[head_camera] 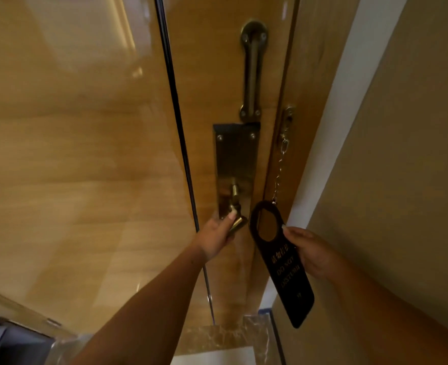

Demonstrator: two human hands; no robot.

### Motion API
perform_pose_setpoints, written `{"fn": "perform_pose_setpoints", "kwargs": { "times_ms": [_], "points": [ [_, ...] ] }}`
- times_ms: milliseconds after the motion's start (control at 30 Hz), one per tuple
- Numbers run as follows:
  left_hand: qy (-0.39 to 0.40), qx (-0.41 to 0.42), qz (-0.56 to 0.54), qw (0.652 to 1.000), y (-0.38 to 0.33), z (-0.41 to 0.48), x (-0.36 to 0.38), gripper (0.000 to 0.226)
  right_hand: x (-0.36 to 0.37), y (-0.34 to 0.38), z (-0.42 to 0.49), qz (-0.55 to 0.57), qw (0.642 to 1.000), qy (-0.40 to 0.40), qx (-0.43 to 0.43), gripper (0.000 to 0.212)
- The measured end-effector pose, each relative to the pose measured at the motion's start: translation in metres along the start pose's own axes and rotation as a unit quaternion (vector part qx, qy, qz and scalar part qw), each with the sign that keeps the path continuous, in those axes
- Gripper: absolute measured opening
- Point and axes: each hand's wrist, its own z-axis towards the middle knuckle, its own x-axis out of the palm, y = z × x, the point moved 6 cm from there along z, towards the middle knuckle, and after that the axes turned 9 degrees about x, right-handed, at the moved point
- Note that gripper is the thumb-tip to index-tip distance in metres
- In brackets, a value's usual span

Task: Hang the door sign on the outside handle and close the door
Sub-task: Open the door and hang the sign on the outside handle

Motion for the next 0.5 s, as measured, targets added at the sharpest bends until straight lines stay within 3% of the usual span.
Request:
{"fn": "perform_pose_setpoints", "kwargs": {
  "times_ms": [233, 367, 500],
  "points": [
    [0.039, 0.035, 0.124, 0.991, -0.007, -0.090, 0.008, 0.061, 0.010, -0.028, -0.053, -0.022, 1.000, 0.012, 0.001, 0.050],
    [0.062, 0.061, 0.208, 0.974, -0.022, -0.145, 0.006, 0.071, 0.019, -0.054, -0.099, 0.006, 0.999, 0.031, -0.011, 0.030],
    [0.090, 0.060, 0.250, 0.962, -0.029, -0.207, 0.002, 0.070, 0.043, -0.092, -0.148, -0.007, 0.999, 0.037, -0.032, 0.032]
  ]
}}
